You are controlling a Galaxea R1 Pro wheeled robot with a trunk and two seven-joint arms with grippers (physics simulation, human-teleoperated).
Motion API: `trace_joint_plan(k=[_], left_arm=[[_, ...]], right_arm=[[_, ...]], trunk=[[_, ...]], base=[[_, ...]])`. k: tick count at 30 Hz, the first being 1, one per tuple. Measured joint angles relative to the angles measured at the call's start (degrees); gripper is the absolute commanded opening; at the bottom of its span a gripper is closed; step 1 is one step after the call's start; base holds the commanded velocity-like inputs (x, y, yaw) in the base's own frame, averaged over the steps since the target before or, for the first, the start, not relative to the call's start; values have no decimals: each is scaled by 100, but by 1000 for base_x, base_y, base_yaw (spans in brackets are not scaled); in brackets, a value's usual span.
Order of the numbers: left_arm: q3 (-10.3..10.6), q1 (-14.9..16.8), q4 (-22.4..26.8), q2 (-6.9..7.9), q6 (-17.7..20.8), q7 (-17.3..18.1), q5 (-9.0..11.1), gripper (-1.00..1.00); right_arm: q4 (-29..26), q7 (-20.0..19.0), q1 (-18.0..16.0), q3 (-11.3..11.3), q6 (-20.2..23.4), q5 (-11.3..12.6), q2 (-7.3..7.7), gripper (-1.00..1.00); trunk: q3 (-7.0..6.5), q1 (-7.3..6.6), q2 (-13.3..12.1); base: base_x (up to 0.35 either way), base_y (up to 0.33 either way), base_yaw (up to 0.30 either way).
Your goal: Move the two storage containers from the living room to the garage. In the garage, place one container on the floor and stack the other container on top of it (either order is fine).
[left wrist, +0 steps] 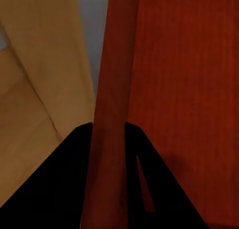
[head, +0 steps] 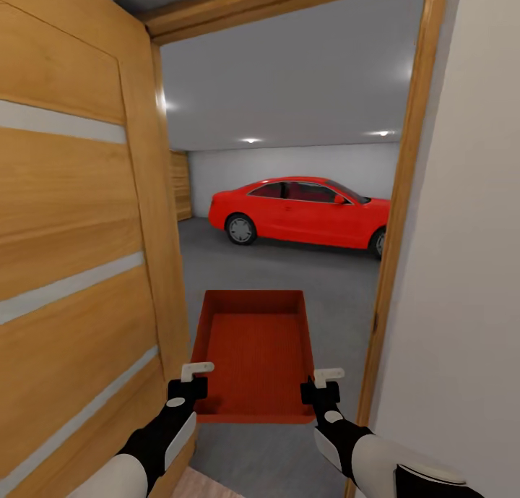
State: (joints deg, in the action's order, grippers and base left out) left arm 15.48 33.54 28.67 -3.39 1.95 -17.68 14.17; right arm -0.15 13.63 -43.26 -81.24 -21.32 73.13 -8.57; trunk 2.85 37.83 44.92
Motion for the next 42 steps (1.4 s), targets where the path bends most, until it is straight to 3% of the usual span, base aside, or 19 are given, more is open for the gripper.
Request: trace_joint_plan(k=[31, 42], left_arm=[[-12, 1, 9, -4, 0, -1, -25, -100], [17, 2, -34, 0, 0, -7, 49, -100]], right_arm=[[-1, 2, 0, 0, -15, 6, 0, -100], [2, -5, 0, -22, 46, 8, 0, -100]], trunk=[[0, 0, 0], [0, 0, 0]], base=[[239, 235, -285], [244, 232, -239]])
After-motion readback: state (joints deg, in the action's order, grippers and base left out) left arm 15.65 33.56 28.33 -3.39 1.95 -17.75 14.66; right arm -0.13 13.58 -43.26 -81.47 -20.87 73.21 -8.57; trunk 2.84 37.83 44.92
